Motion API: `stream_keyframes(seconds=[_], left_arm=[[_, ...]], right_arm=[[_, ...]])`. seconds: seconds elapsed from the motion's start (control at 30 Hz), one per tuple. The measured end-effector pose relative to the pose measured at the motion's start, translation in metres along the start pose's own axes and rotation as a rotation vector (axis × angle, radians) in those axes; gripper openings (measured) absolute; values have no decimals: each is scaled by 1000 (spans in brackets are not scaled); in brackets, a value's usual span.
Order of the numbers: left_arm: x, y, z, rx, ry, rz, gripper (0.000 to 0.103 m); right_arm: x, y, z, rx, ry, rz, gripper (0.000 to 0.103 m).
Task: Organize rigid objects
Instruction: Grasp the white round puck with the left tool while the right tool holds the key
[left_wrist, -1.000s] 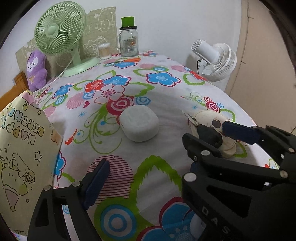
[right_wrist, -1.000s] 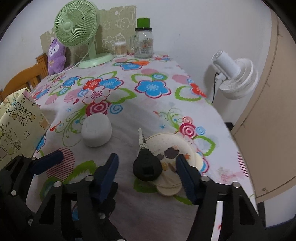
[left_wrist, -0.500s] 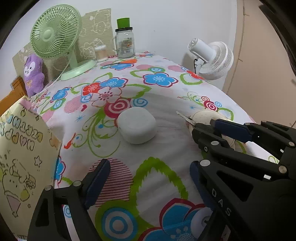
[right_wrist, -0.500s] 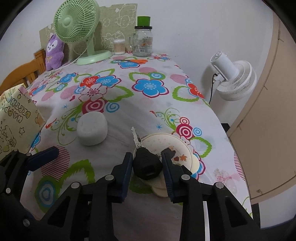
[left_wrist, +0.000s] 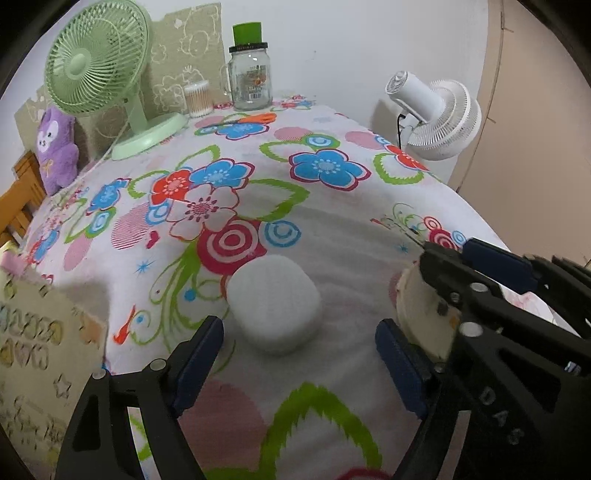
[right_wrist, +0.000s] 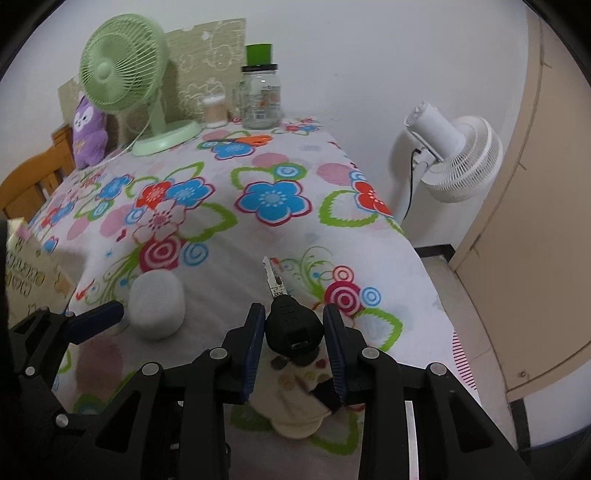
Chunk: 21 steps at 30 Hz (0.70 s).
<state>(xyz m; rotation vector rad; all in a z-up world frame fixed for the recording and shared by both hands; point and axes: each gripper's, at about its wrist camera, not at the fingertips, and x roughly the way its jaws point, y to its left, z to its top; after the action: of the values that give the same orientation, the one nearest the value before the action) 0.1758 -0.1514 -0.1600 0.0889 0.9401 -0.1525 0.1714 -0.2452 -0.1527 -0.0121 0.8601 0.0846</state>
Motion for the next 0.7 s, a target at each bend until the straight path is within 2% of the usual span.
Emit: stream_keyframes(seconds=[0.2,0.27,0.37,0.4,0.43,0.47,0.53,0.7], left_arm=[[8,-3,13,15,9,11,86],[10,-3,16,26,11,9,82],[11,1,18,6,13,-14,72],[11,2,19,-4,14,-18,66],[10,5,20,-16,9,-5,52],[9,10,21,-43,6,5,48],[10,15,23,-61,17,-8,47],[5,11,17,-20,14,11,47]], right_arm=[[8,-14,7,71,5,-1,35],[11,-19,7,98,14,3,35],[12,-22,9,116,17,-9,35],[11,-23,9,118,12,-16,35],[10,-24,9,117,11,-22,35],[10,-23,9,112,12,-30,35],[12,-21,7,101,25,-41,35],[12,-18,4,109,42,-32,35]])
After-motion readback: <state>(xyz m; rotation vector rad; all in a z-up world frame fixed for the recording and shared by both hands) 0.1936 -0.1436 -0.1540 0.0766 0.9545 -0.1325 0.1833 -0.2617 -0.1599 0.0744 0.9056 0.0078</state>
